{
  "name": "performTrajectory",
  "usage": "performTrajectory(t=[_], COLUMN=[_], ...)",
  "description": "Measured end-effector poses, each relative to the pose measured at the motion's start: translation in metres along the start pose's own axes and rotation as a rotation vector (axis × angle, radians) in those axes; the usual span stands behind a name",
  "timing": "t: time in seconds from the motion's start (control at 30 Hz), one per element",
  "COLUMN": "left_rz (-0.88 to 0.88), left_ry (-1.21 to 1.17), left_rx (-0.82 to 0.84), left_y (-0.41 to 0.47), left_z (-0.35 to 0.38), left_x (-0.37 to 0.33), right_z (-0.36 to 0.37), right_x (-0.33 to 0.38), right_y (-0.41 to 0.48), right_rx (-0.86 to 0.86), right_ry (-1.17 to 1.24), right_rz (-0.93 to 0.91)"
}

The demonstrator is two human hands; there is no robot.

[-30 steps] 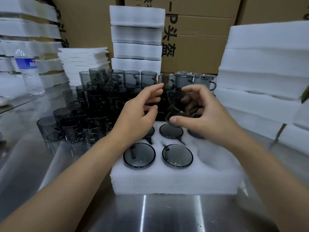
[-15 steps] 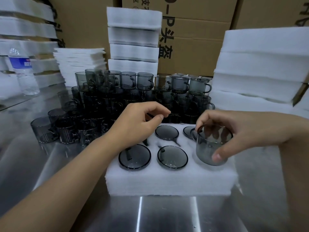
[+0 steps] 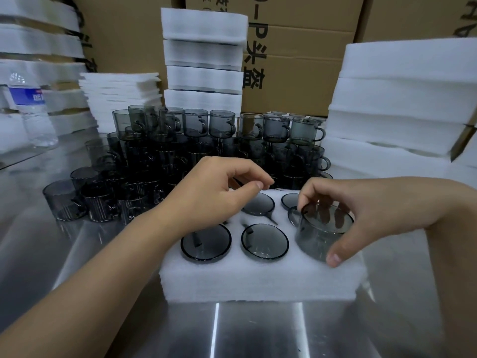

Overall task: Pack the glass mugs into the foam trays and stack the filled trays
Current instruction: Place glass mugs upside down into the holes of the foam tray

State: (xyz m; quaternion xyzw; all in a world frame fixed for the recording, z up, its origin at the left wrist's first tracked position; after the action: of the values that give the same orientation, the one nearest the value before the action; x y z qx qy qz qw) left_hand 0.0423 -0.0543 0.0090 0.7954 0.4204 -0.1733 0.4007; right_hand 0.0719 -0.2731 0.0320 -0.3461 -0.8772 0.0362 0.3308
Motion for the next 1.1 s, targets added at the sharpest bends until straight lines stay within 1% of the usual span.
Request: performTrajectory(t=[0.17, 0.27, 0.33, 0.43, 0.5, 0.63, 0.77, 0.87, 0.97, 1.1], left_rz=[-0.007, 0.001, 0.028, 0.039, 0.036, 0.009, -0.008, -0.006, -0.017, -0.028], left_ry=[0.025, 0.036, 0.046, 0.082, 0.098, 0.099, 0.124, 0.156, 0.128, 0.098], left_rx=[0.075, 0.150, 0.224, 0.362, 0.436, 0.496, 0.537, 0.562, 0.571, 0.573], left_y=[-0.001, -0.003, -0.004, -0.006, -0.009, -0.011, -0.011, -0.012, -0.012, -0.012], left_z=[0.003, 0.007, 0.009, 0.012, 0.014, 0.016, 0.019, 0.021, 0.021, 0.021], left_x=[-0.005, -0.008, -0.011, -0.012, -0.013, -0.013, -0.013, -0.012, -0.012, -0.010], right_z=[0.003, 0.001, -0.004, -0.016, -0.019, -0.019, -0.016, -0.013, -0.012, -0.013], right_x=[-0.001, -0.001, -0.004, -0.016, -0.024, -0.037, -0.041, -0.041, -0.041, -0.041], right_y=[0.005, 0.005, 0.006, 0.008, 0.005, 0.001, 0.002, 0.005, 0.007, 0.008], right_rx=[0.071, 0.072, -0.034, -0.277, -0.315, -0.213, -0.130, -0.100, -0.079, -0.086], right_ry=[-0.060, -0.011, 0.064, 0.185, 0.169, 0.116, 0.091, 0.058, 0.036, 0.032], right_rz=[0.033, 0.022, -0.010, -0.009, 0.049, 0.178, 0.219, 0.261, 0.308, 0.324])
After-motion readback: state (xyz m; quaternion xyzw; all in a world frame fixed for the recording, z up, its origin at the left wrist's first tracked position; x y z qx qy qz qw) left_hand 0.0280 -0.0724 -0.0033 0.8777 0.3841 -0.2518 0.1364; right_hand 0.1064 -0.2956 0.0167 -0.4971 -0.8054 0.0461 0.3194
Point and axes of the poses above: each hand's wrist, its own y-axis towards the middle knuckle, its own z-axis out of the palm, x = y × z, the point moved 2 cm from there along y, towards the middle knuckle, and after that the axes turned 5 degrees about x, right-handed, at the moved point
